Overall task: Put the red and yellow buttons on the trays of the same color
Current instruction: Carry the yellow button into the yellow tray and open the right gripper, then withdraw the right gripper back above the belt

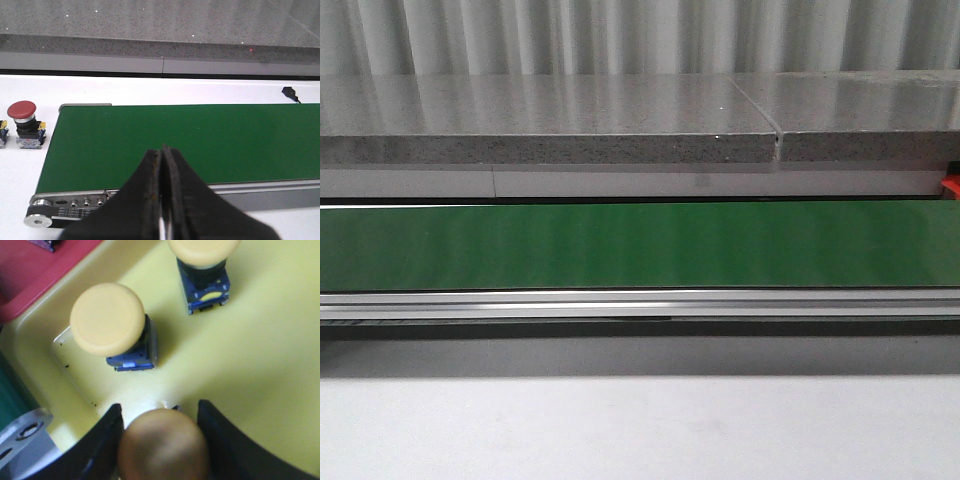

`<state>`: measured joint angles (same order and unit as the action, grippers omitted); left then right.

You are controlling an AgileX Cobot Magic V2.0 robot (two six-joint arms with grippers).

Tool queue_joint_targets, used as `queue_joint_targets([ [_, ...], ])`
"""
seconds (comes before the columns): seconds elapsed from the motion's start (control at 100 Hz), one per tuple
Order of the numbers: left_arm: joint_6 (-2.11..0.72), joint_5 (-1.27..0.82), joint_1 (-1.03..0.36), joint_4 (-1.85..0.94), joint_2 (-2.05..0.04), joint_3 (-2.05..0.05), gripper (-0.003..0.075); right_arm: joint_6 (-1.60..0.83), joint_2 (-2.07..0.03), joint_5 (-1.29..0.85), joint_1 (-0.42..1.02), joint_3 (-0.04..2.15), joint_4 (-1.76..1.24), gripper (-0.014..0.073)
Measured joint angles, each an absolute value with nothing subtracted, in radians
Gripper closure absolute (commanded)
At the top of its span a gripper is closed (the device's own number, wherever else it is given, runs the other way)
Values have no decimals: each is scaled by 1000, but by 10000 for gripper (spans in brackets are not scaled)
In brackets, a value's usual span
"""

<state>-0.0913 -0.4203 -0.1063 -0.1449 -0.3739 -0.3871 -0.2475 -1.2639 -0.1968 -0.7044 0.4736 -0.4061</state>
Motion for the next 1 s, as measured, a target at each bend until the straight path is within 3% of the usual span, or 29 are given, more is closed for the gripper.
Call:
queue_joint_targets([
  [0.26, -91, -420, -106, -145, -374, -387, 741, -248, -1311, -175, -704, 474, -410, 408],
  [0.46, -91, -420, -106, -145, -374, -387, 741, -248, -1315, -175, -704, 474, -412, 53],
  [0.55, -91, -420, -106, -145, -374, -387, 741, -248, -1313, -178, -704, 474, -412, -37],
  [1.0, -91, -420, -106, -145, -374, -387, 741, -248, -1064, -244, -680, 498, -437, -41],
])
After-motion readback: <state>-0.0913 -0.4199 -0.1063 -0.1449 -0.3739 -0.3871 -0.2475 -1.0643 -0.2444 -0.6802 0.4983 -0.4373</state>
